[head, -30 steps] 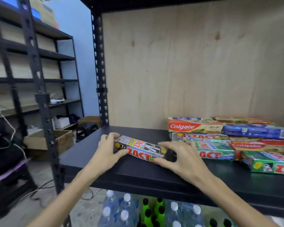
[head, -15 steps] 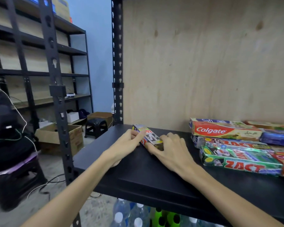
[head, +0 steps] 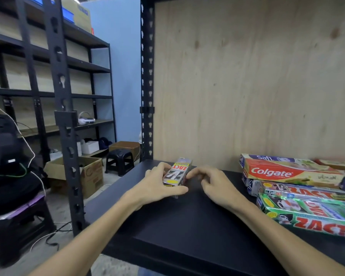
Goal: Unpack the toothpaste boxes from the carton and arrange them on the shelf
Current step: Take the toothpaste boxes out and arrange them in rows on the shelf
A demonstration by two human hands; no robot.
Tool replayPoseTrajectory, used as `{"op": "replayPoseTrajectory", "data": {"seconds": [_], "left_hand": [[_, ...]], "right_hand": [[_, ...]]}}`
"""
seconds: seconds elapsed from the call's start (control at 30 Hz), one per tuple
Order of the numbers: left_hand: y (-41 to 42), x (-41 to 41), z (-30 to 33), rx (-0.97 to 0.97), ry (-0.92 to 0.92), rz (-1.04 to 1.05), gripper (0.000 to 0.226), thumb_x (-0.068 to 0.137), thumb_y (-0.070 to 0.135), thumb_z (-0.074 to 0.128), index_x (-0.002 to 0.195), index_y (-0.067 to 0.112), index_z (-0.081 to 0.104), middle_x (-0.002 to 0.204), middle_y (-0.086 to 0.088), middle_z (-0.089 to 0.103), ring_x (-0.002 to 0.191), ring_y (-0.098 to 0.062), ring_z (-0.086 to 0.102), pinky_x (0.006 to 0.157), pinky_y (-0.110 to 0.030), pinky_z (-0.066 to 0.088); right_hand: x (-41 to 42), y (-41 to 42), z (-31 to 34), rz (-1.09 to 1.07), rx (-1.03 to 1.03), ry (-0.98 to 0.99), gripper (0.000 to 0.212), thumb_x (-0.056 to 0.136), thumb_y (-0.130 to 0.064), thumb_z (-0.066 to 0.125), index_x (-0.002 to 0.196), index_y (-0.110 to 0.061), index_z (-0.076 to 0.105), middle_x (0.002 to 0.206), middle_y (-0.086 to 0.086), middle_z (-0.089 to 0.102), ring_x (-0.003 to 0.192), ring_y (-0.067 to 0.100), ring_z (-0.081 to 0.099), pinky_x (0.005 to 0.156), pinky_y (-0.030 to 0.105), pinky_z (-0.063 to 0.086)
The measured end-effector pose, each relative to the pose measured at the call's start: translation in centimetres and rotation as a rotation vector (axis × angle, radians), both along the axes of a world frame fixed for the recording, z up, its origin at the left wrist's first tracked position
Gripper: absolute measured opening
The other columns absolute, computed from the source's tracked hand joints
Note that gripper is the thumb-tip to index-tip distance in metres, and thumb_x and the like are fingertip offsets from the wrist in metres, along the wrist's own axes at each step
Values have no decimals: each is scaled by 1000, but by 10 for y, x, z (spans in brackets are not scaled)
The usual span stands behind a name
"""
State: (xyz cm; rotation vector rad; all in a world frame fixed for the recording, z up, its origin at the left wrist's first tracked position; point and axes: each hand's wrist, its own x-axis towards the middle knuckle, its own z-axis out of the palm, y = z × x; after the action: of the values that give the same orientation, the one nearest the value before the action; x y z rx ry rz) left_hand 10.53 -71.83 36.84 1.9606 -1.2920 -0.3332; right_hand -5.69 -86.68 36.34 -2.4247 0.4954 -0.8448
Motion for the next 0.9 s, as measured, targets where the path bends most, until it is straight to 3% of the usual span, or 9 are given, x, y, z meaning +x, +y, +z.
{"op": "replayPoseTrajectory", "data": {"seconds": [0.07, 0.13, 0.23, 0.33, 0.6, 0.7, 0.77, 0.83, 0.9], "left_hand": [[-8, 18, -1, 4, -3, -17, 64, 69, 53, 76, 125, 49, 46, 120, 11, 47, 118, -11, 46, 104, -34, 44], [-11, 41, 1, 23, 44, -84, 64, 68, 50, 78, 126, 55, 52, 126, 6, 53, 116, -12, 57, 106, -36, 46], [-14, 71, 3, -61, 187, -120, 60, 77, 25, 82, 131, 39, 59, 127, 1, 64, 113, -16, 64, 104, -32, 48], [-29, 89, 2, -102, 253, -32, 56, 83, 9, 79, 134, 18, 57, 121, -3, 70, 115, -21, 65, 102, -32, 50], [-77, 106, -8, -325, 55, 355, 37, 78, 16, 85, 109, 17, 65, 97, 1, 70, 90, -12, 67, 78, -23, 54], [-81, 111, -10, -311, 6, 379, 34, 76, 21, 87, 105, 15, 70, 92, 1, 72, 89, -13, 68, 85, -30, 56], [-80, 110, -10, -307, -1, 367, 32, 79, 22, 85, 106, 16, 69, 92, 4, 71, 87, -9, 66, 78, -22, 53], [-78, 107, -11, -309, 0, 346, 31, 83, 22, 81, 109, 17, 66, 92, 9, 68, 83, 0, 61, 69, -13, 46], [-76, 104, -13, -304, -14, 335, 36, 85, 23, 80, 115, 16, 63, 95, 10, 66, 84, 2, 60, 73, -16, 49]], "right_hand": [[14, -11, 0, -123, -136, -49, 41, 87, -3, 49, 112, -34, 60, 109, -15, 56, 105, 6, 46, 91, 31, 33], [24, -24, -4, -267, -165, -4, 39, 94, -26, 57, 131, -34, 48, 128, -6, 49, 123, 18, 40, 96, 35, 30], [34, -38, -7, -346, -107, 158, 75, 91, -60, 60, 152, -30, 29, 145, 5, 44, 134, 29, 37, 108, 44, 30], [42, -51, -7, -376, -168, 50, 68, 93, -52, 62, 148, -26, 33, 141, 3, 55, 131, 27, 47, 105, 42, 33], [58, -70, -6, -354, -177, -52, 64, 84, -51, 75, 131, -25, 40, 111, 4, 69, 106, 30, 64, 92, 44, 49], [58, -75, -7, -326, -185, -64, 61, 81, -49, 77, 127, -29, 42, 89, -3, 67, 90, 27, 65, 82, 41, 51], [55, -75, -7, -324, -174, -84, 60, 79, -46, 79, 125, -31, 44, 80, -8, 65, 83, 22, 64, 79, 39, 51], [54, -76, -8, -324, -149, -99, 60, 76, -44, 80, 124, -33, 46, 79, -9, 66, 83, 21, 65, 82, 41, 52], [52, -74, -10, -337, -135, -87, 61, 77, -43, 78, 127, -34, 44, 87, -9, 71, 89, 22, 67, 88, 43, 52]]}}
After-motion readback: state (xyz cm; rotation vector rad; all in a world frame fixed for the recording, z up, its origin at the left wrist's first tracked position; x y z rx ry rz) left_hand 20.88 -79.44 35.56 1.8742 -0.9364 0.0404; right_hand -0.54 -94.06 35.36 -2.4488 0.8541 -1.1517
